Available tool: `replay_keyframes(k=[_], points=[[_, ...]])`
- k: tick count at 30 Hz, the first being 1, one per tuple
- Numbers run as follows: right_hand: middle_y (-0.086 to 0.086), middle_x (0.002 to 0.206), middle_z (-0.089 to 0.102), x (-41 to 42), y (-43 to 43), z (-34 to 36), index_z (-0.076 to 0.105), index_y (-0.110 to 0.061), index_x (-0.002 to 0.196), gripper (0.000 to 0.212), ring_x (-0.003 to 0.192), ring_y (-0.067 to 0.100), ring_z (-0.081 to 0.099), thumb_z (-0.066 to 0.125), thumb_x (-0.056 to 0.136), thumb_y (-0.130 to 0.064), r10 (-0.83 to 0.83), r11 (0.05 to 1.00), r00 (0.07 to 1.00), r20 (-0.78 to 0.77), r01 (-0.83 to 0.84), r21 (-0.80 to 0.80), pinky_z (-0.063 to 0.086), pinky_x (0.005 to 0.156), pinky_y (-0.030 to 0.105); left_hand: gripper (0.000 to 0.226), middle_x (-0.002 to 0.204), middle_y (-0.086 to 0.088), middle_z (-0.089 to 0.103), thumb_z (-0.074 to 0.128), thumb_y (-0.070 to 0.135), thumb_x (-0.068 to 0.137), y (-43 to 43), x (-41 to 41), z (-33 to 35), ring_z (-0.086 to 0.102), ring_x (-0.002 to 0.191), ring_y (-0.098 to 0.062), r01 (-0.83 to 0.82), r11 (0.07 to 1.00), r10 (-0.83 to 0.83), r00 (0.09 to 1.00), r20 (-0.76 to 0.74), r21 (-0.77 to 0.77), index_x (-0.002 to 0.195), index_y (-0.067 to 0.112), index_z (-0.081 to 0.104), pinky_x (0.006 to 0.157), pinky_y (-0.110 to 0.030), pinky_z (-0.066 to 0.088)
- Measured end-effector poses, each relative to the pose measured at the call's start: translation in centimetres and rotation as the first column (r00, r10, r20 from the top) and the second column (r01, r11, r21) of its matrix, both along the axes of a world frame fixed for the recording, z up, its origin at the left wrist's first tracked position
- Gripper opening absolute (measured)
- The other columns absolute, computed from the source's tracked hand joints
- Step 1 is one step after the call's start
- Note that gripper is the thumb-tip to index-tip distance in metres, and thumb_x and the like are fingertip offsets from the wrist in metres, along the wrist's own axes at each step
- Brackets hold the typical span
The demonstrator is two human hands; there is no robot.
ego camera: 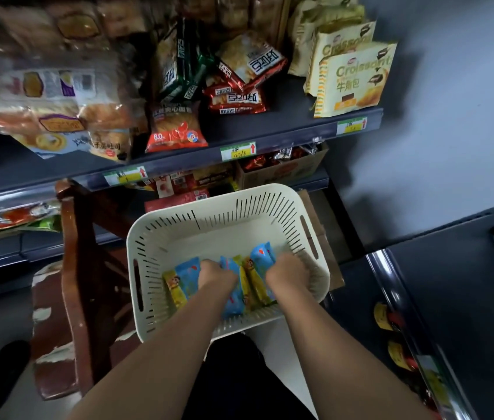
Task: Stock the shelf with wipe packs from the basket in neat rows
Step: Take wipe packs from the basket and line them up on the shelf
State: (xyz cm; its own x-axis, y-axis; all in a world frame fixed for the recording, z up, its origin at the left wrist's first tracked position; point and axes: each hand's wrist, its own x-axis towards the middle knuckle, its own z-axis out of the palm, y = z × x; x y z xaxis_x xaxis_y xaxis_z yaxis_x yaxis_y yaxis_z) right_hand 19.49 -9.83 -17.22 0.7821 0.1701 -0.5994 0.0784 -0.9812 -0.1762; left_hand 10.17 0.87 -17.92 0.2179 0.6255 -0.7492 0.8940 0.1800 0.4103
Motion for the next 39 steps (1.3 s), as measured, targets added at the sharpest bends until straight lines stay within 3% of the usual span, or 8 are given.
replay_keyframes(k=[2,5,9,14,20,26,29,39], points=[[0.011,0.122,0.069,0.1,-0.8,1.3,0.063,-0.007,0.125,0.03,0.114,0.03,0.066,0.053,0.097,-0.006,-0.039,0.997,0.999,0.012,0.038,0.072,0.049,0.078,0.03,0.021,0.08,-0.009,0.062,0.077,0.004,0.075,0.5,-0.5,1.8,0.061,0.075,-0.025,0.046,0.999,-0.046,0.998,0.031,-0.012,0.09,0.01,0.063,0.063,-0.029,0.045],[0.012,0.121,0.07,0.1,-2.1,3.6,0.066,-0.008,0.122,0.028,0.116,0.031,0.065,0.057,0.095,-0.01,-0.059,0.993,0.993,0.102,0.049,0.104,0.051,0.088,0.032,0.03,0.094,-0.007,0.068,0.08,0.004,0.073,1.3,-1.6,4.8,0.064,0.086,-0.025,0.114,0.993,-0.114,0.991,0.076,0.003,0.099,0.014,0.069,0.068,-0.028,0.048],[0.01,0.118,0.07,-0.5,-2.6,4.7,0.068,-0.012,0.119,0.03,0.111,0.03,0.067,0.057,0.092,-0.008,-0.044,0.989,0.991,0.129,0.025,0.148,0.051,0.086,0.031,0.027,0.095,-0.009,0.07,0.077,0.005,0.074,1.9,-3.5,5.8,0.067,0.092,-0.028,0.152,0.987,-0.155,0.985,0.08,0.045,0.099,0.013,0.07,0.074,-0.031,0.054],[0.006,0.111,0.07,-0.3,-2.1,5.4,0.066,-0.017,0.11,0.016,0.105,0.03,0.067,0.062,0.095,-0.021,-0.072,0.974,0.991,0.117,0.044,0.224,0.051,0.083,0.033,0.027,0.084,-0.003,0.071,0.078,0.003,0.071,3.0,-5.0,6.7,0.067,0.079,-0.022,0.154,0.983,-0.167,0.977,0.136,0.099,0.093,0.019,0.071,0.063,-0.026,0.05],[-0.005,0.098,0.066,0.1,-2.8,12.0,0.067,-0.027,0.111,0.021,0.092,0.022,0.069,0.065,0.09,-0.02,-0.183,0.848,0.979,0.088,0.112,0.518,0.059,0.08,0.04,0.032,0.087,0.001,0.075,0.079,0.0,0.073,5.9,-4.9,11.5,0.072,0.089,-0.022,0.277,0.922,-0.353,0.888,0.294,0.27,0.102,0.014,0.078,0.071,-0.025,0.049],[-0.005,0.108,0.071,-1.3,-7.8,22.5,0.073,-0.019,0.118,0.031,0.096,0.009,0.064,0.064,0.091,-0.007,-0.171,0.793,0.93,0.327,-0.068,0.606,0.049,0.081,0.021,0.03,0.09,0.017,0.077,0.082,0.015,0.073,6.5,-4.2,21.4,0.073,0.083,-0.01,0.464,0.759,-0.642,0.65,0.407,0.456,0.092,0.036,0.076,0.08,-0.037,0.06],[-0.004,0.118,0.072,-3.2,-12.0,28.1,0.073,-0.02,0.122,0.031,0.104,0.013,0.066,0.064,0.094,-0.01,-0.186,0.798,0.865,0.466,-0.144,0.586,0.05,0.086,0.023,0.036,0.082,0.02,0.075,0.085,0.008,0.076,4.0,-3.4,27.0,0.072,0.078,-0.006,0.544,0.644,-0.764,0.494,0.415,0.538,0.087,0.04,0.073,0.077,-0.037,0.06],[0.0,0.11,0.076,-11.9,-29.6,43.1,0.079,-0.022,0.109,0.028,0.103,0.023,0.068,0.069,0.088,-0.008,-0.452,0.828,0.481,0.751,-0.088,0.554,0.052,0.094,0.04,0.027,0.087,-0.003,0.079,0.077,-0.009,0.079,-11.8,-0.1,42.3,0.073,0.077,-0.012,0.641,0.461,-0.798,-0.002,0.602,0.613,0.096,0.013,0.078,0.081,-0.038,0.061]])
